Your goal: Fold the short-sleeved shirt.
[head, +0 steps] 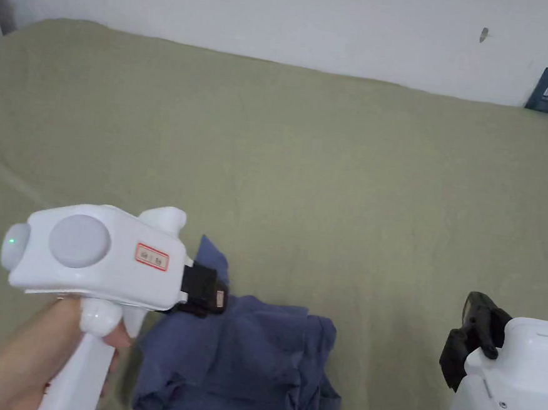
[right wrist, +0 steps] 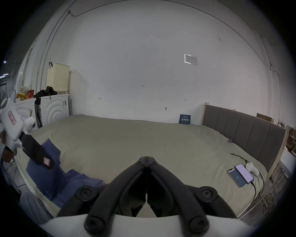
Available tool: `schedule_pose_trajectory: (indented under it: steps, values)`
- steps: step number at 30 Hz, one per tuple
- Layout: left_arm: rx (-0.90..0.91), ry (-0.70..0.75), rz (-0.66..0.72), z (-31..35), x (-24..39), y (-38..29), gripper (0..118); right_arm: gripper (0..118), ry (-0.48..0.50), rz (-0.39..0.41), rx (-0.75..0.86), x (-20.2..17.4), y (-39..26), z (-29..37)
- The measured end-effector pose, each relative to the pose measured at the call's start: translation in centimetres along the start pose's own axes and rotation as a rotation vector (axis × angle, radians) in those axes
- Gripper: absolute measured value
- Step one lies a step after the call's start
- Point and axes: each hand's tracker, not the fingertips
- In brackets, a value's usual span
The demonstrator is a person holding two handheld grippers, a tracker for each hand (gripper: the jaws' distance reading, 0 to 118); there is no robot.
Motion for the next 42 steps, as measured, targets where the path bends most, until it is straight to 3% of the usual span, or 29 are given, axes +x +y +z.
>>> schedule_pose_trajectory:
  steps: [3, 4, 5, 6, 7, 8, 10, 12, 13, 14, 15, 23, 29, 31, 33, 34, 36, 38, 40, 41, 42]
  values:
    - [-0.06, 0.02, -0.066, -4.8, 2.3, -0.1, 14, 0, -0.006, 0.002, -0.019, 0.5, -0.5, 0.1]
    - [-0.093, 0.015, -0.076, -6.6, 2.9, -0.3, 32, 0, -0.009, 0.006, -0.027, 0.8, -0.7, 0.2]
    - [-0.112, -0.008, -0.09, -8.0, 3.2, -0.6, 86, 0, -0.016, 0.012, -0.033, 1.0, -0.9, 0.3]
    - [-0.133, -0.026, -0.095, -9.3, 3.7, -1.0, 118, 0, -0.023, 0.016, -0.042, 1.2, -1.1, 0.3]
    - [-0.155, -0.042, -0.099, -10.3, 3.8, -1.2, 118, 0, -0.027, 0.015, -0.052, 1.5, -1.3, 0.3]
    - [-0.093, -0.056, -0.079, -9.8, 4.1, -1.5, 106, 0, -0.031, 0.011, -0.062, 1.9, -1.4, 0.3]
    - [-0.101, -0.055, -0.068, -9.6, 4.4, -1.5, 102, 0, -0.037, 0.009, -0.073, 2.4, -1.7, 0.4]
    - [-0.056, -0.107, -0.04, -8.0, 3.7, -1.6, 84, 0, -0.043, 0.013, -0.083, 2.7, -1.9, 0.3]
    - [-0.041, -0.148, -0.026, -7.0, 3.2, -1.7, 61, 0, -0.046, 0.011, -0.088, 2.8, -2.0, 0.3]
    - [-0.026, -0.183, -0.015, -6.1, 1.8, -1.1, 11, 0, -0.048, 0.003, -0.093, 2.9, -2.1, 0.3]
    - [-0.009, -0.212, 0.004, -5.3, 1.1, -1.1, 0, 0, -0.045, -0.009, -0.097, 3.0, -2.1, 0.2]
    - [-0.176, -0.404, 0.081, -9.4, -2.5, -4.7, 0, 0, 0.002, -0.05, -0.151, 2.1, -2.9, 0.2]
    - [-0.211, -0.383, 0.089, -13.8, -3.0, -7.8, 0, 0, 0.015, -0.043, -0.203, 1.9, -3.5, 0.3]
    - [-0.195, -0.37, 0.084, -12.2, -2.7, -6.9, 0, 0, 0.062, -0.043, -0.232, 1.7, -3.6, 0.2]
    - [-0.132, -0.359, 0.022, -9.9, -3.0, -6.0, 0, 0, 0.171, -0.07, -0.272, 1.1, -3.5, -0.5]
    - [-0.115, -0.36, 0.026, -8.7, -3.3, -5.4, 0, 0, 0.261, -0.097, -0.322, 0.7, -3.5, -1.2]
    - [-0.048, -0.364, 0.042, -6.0, -4.6, -4.5, 0, 0, 0.466, -0.233, -0.434, -0.2, -3.8, -3.3]
    - [0.003, -0.342, 0.04, -3.5, -6.3, -3.6, 0, 0, 0.7, -0.46, -0.551, -1.1, -5.1, -6.4]
    - [0.044, -0.283, 0.019, -1.4, -8.1, -3.0, 0, 0, 0.816, -0.62, -0.653, -2.5, -6.8, -9.3]
    - [0.055, -0.247, 0.015, -0.7, -9.2, -2.9, 0, 0, 0.886, -0.664, -0.698, -3.2, -7.7, -10.8]
    - [0.056, -0.216, 0.029, -0.2, -10.2, -2.8, 0, 0, 0.894, -0.683, -0.726, -3.8, -8.5, -12.0]
